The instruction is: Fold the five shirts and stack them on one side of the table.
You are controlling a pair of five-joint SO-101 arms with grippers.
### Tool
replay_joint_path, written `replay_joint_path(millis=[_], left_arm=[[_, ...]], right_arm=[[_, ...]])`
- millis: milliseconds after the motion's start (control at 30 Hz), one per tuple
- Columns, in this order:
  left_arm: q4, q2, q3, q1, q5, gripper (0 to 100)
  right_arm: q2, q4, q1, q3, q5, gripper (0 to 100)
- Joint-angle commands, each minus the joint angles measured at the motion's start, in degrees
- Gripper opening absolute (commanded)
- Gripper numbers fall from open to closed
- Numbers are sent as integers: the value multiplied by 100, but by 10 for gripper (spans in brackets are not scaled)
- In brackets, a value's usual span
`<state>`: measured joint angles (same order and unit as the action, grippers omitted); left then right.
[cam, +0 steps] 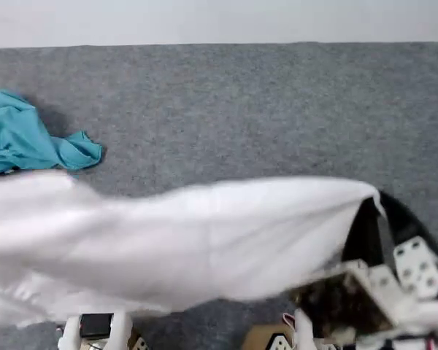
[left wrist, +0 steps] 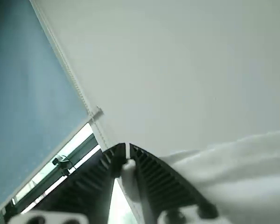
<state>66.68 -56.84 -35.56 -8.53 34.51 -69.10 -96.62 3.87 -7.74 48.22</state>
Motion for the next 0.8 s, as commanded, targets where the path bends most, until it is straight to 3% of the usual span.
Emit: replay_joint_path(millis=[0,400,633,767], left_arm=[[-132,-114,-57,-35,193,3],[510,-308,470,-35,360,3],[334,-290,2440,-35,343,3],[-747,-290,4251,-18,334,3]], right_arm=[[-312,-198,48,123,167,10],[-611,-356,48,844,141,10],[-646,989,40,2690,132,10],[-611,2316,40,4026,132,10]])
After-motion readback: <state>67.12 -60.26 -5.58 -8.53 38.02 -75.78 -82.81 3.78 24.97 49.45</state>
